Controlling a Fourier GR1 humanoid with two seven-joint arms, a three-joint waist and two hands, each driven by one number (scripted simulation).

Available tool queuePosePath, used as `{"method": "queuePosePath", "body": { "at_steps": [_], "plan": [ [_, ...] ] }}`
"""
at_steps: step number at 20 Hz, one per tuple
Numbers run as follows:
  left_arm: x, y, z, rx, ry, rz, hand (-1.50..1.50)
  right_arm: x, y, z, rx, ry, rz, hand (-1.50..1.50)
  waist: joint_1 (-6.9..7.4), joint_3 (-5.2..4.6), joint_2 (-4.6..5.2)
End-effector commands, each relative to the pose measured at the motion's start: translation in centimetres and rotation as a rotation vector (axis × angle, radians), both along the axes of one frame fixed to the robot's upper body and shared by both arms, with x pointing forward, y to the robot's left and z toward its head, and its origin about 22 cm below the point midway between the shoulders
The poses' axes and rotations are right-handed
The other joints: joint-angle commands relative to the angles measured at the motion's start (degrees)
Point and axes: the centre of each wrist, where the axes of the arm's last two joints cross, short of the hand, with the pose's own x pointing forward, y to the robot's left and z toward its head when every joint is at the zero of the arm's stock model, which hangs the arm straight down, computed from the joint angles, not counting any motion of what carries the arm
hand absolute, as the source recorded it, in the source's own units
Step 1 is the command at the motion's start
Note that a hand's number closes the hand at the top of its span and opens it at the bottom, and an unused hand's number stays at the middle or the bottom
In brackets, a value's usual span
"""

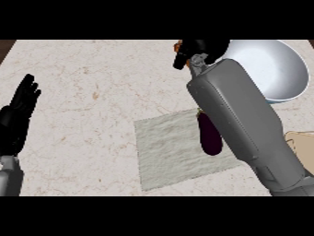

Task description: Pick the croissant from the placemat and place it in the bowl

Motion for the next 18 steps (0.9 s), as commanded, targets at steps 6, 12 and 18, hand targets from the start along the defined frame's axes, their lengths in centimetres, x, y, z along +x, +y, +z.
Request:
{"method": "queuePosePath", "body": {
  "at_steps": [6,12,18],
  "plan": [
    [0.5,-0.8,1.6,0.012,0.006,0.005,0.00,-0.8,-4.2,3.9,0.077,-0.129,-0.134,1.50,0.11,0.04,0.30],
    [0.3,0.0,0.0,0.013,-0.001,-0.003,0.00,1.6,-10.9,3.4,0.209,-0.151,-0.131,1.50,0.49,0.03,0.58],
    [0.9,-0.9,1.0,-0.006,-0.027,-0.005,0.00,3.3,-17.8,-0.8,0.215,-0.141,-0.126,1.50,0.63,0.05,0.69]
  ]
}}
